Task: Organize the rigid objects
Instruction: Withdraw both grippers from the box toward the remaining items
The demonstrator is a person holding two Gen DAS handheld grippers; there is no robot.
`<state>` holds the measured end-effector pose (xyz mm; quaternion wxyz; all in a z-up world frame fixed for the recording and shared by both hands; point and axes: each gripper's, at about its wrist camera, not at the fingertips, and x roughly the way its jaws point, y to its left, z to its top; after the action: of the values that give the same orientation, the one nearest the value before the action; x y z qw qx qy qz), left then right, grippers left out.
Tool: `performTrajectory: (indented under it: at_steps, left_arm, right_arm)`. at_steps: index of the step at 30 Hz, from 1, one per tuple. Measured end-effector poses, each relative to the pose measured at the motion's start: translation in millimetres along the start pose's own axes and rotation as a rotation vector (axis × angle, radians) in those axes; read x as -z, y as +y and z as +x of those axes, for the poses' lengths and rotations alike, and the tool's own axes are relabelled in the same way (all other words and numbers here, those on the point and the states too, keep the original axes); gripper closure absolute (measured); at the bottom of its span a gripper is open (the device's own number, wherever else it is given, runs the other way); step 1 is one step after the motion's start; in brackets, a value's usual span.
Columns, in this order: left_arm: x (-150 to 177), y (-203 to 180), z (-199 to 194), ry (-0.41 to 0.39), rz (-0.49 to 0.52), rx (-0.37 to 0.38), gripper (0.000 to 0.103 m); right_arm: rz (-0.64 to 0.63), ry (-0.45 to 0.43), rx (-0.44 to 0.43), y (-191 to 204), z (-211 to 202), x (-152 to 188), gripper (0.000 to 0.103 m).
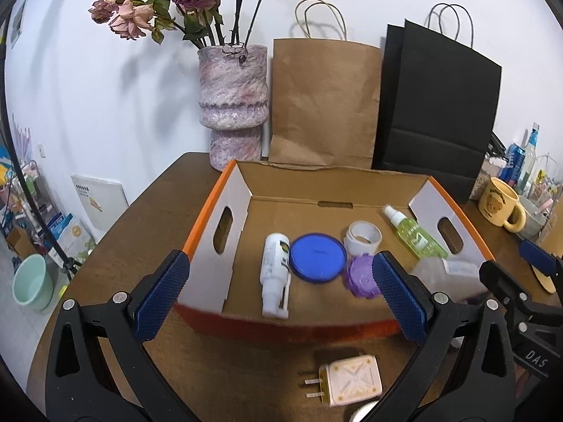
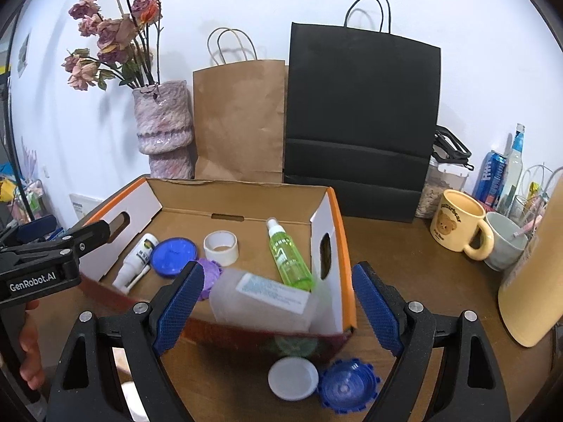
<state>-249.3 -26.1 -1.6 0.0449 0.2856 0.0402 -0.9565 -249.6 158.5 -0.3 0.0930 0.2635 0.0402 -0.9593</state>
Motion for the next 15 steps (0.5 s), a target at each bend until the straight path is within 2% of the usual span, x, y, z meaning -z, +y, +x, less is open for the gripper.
performTrajectory:
  at_steps: [15]
  left_arm:
    - [41, -14, -36, 0.021, 0.012, 0.016, 0.000]
  right_arm:
    - [0.001, 0.009, -0.005, -15, -46, 35, 0.013]
